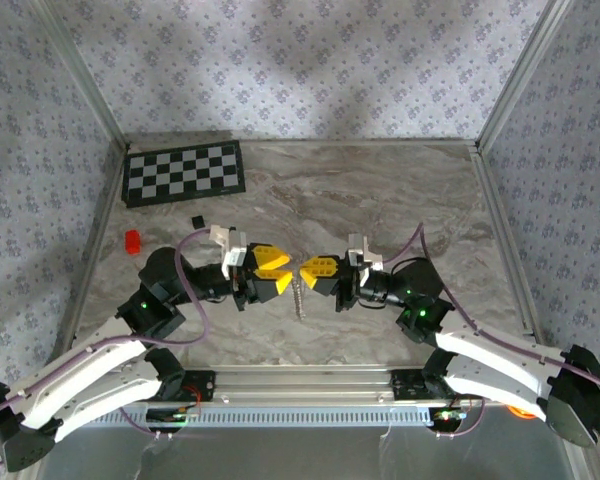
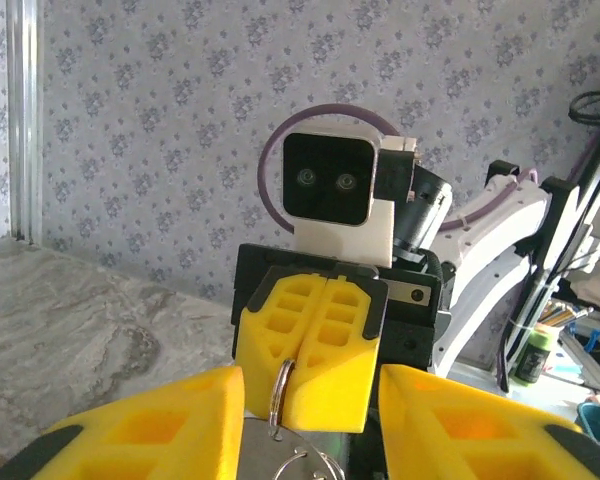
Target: Put the keys on the keyring
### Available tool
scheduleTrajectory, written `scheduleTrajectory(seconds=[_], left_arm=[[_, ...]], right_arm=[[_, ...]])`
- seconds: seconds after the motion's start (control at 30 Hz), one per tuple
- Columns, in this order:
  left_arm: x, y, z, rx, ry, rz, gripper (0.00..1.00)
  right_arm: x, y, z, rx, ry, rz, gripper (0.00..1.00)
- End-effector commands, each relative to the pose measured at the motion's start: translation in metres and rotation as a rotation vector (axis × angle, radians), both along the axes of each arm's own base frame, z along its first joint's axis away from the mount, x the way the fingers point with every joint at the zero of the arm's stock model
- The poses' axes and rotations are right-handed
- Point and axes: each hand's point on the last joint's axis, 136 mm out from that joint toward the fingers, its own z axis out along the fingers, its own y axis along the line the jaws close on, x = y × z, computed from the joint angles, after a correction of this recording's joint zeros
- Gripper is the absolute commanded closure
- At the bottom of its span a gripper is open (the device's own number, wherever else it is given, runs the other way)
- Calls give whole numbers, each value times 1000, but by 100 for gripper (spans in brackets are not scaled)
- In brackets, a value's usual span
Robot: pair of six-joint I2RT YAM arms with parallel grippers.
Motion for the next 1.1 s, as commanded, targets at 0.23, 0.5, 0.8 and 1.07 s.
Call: scheduleTrajectory(seconds=[0.23, 0.5, 0.8, 1.07], left_arm=[[-17, -5, 16, -10, -67, -87, 67], [-17, -9, 14, 7, -72, -95, 73], [-16, -9, 13, 18, -77, -91, 82], [-18, -8, 15, 15, -86, -92, 93]], right_arm=[[-15, -8, 21, 89, -55, 41, 100], [-18, -6, 19, 89, -58, 54, 100], [-17, -3, 18, 86, -56, 56, 100], [-18, 1, 17, 87, -54, 70, 100]])
